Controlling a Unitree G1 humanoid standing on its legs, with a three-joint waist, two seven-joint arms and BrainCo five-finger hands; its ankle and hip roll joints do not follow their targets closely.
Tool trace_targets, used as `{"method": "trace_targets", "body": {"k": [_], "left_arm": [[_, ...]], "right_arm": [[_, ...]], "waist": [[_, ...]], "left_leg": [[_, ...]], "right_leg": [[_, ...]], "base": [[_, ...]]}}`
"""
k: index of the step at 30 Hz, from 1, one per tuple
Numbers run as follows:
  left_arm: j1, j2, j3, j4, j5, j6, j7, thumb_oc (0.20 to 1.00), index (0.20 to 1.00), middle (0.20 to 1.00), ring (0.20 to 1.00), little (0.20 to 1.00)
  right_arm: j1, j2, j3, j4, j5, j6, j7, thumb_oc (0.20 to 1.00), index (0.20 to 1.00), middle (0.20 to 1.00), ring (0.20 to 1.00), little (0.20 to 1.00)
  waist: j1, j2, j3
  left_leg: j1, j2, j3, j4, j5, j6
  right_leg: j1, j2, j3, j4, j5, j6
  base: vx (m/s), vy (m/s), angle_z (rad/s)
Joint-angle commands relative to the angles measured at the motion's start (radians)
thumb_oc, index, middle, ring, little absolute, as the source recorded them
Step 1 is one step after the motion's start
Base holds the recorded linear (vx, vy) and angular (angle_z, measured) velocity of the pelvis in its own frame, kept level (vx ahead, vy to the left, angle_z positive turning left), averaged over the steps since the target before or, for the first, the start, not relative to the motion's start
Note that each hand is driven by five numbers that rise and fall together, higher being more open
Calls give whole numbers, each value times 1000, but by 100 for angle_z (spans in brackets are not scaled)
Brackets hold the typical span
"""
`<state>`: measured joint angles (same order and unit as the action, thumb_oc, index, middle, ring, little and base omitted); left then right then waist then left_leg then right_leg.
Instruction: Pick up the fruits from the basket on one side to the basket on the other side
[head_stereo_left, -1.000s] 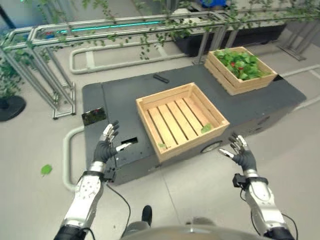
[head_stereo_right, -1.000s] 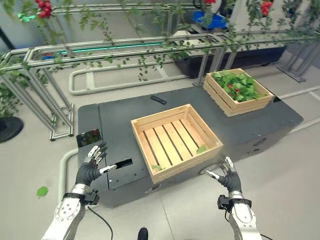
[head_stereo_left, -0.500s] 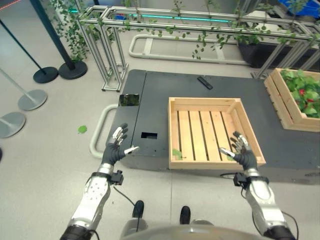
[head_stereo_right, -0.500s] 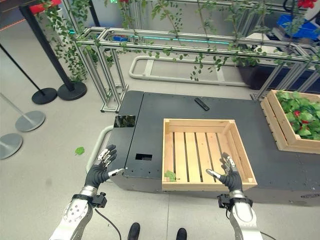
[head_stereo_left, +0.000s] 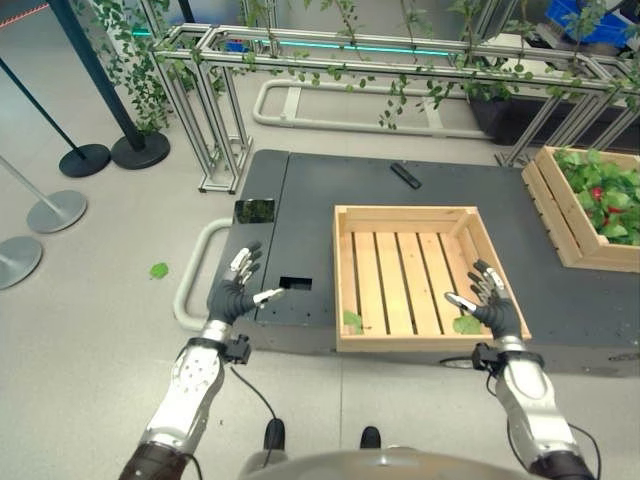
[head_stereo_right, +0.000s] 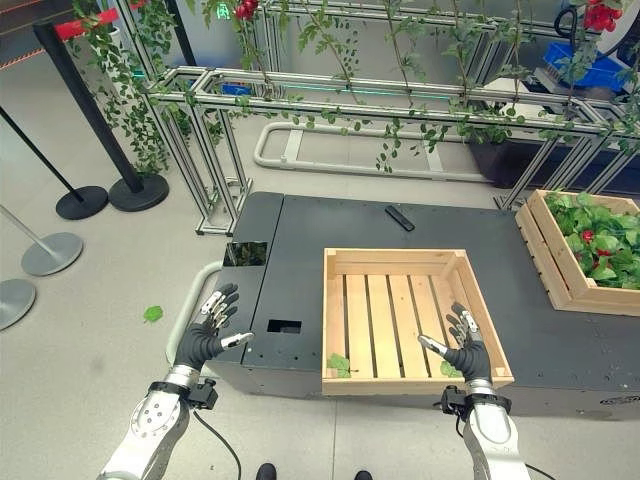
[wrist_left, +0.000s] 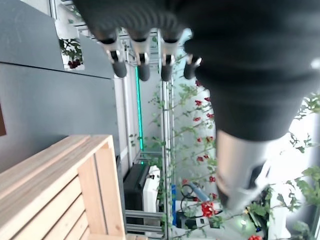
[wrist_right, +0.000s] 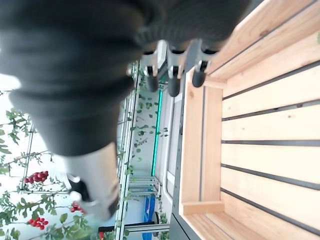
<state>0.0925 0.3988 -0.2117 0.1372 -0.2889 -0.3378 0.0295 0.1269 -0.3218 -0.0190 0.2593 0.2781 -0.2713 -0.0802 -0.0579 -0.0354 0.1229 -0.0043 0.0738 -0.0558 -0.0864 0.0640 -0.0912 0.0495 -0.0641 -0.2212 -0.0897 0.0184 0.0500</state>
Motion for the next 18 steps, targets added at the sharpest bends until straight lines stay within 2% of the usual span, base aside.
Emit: {"method": "trace_targets", "body": {"k": [1,8,12,13,14,18], "left_arm": [[-25,24,44,-7,13,-40,0,1000,1000,1000,1000,1000],[-1,15,55,40,31,-32,12,1000,1000,1000,1000,1000],[-15,-19,42,232,66,-15,42,1000,1000,1000,1000,1000],[-15,-19,42,233,66,-15,42,1000,1000,1000,1000,1000],[-28,-29,49,322,94,-13,69,1000,1000,1000,1000,1000],[-16,-45,83,393,81,-4,85,1000,1000,1000,1000,1000]], "right_arm": [[-22,-4,5,-50,10,-44,3,1000,1000,1000,1000,1000],[-15,0,13,-16,-2,-40,9,1000,1000,1000,1000,1000],[-23,4,42,112,-23,-31,-7,1000,1000,1000,1000,1000],[-23,4,42,112,-23,-31,-7,1000,1000,1000,1000,1000],[-29,8,51,173,-27,-31,-16,1000,1000,1000,1000,1000],[-25,6,41,236,-45,-21,-22,1000,1000,1000,1000,1000]], "waist": [[4,-28,-49],[1,-25,-56],[-1,-22,-57],[-1,-22,-57],[-3,-22,-59],[-1,-22,-63]], "left_leg": [[6,-10,6,90,-111,11],[30,-11,22,62,-109,20],[41,-9,24,54,-107,20],[41,-9,24,54,-107,20],[45,-8,26,51,-106,19],[51,-7,26,48,-105,19]], "right_leg": [[-44,-84,31,101,-48,102],[-47,-84,60,93,-42,105],[-39,-82,63,85,-41,105],[-39,-82,63,85,-41,105],[-33,-80,65,80,-41,105],[-27,-79,66,77,-41,104]], "base": [[-13,40,-19],[-9,20,-16],[-3,4,-7],[0,0,0],[0,0,0],[0,0,0]]}}
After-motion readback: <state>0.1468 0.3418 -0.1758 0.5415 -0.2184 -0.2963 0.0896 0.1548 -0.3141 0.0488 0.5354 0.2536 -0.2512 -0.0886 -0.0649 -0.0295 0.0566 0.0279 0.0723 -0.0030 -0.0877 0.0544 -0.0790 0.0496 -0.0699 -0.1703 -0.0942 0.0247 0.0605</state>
